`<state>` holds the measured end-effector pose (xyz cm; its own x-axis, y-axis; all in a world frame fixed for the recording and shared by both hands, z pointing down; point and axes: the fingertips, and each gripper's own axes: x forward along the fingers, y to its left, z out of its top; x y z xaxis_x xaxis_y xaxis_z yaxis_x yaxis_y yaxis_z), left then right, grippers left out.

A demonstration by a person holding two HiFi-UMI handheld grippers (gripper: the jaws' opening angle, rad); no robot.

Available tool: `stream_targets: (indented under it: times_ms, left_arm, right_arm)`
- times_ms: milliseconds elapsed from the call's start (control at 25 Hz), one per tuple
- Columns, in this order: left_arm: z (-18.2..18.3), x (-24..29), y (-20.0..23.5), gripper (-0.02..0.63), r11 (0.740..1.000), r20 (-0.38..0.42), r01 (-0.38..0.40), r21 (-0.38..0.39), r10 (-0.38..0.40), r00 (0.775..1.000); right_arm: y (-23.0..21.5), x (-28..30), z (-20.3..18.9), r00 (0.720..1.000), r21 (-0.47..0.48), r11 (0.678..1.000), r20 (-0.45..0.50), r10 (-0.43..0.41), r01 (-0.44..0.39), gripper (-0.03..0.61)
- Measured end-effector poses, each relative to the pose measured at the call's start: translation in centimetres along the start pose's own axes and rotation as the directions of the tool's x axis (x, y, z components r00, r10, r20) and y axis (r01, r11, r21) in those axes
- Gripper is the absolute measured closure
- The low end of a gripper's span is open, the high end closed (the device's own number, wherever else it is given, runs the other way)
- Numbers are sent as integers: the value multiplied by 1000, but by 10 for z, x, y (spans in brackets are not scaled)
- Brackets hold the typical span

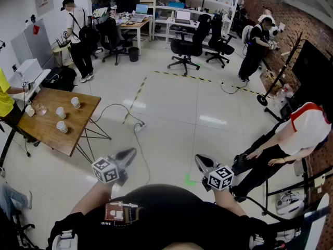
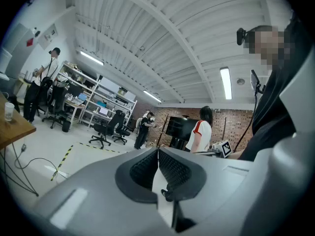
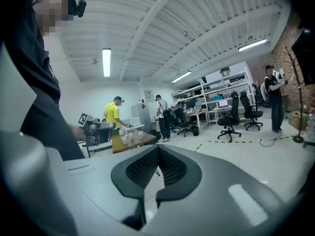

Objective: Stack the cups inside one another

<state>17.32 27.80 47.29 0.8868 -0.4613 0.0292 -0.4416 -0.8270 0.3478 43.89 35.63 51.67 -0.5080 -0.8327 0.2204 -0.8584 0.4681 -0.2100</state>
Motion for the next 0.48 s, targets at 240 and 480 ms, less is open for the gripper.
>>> stream_targets:
  times_ms: [240, 480]
  left_arm:
    - [-13, 29, -23, 606, 1000, 16, -7, -22, 7, 1000]
    - [-12, 41, -7, 606, 999, 12, -5, -39, 6, 1000]
  right_arm:
    - [-31, -19, 1, 1000, -27, 999, -14, 17, -17, 565]
    - [-47, -5, 1, 1000, -19, 1000, -26, 8, -9, 565]
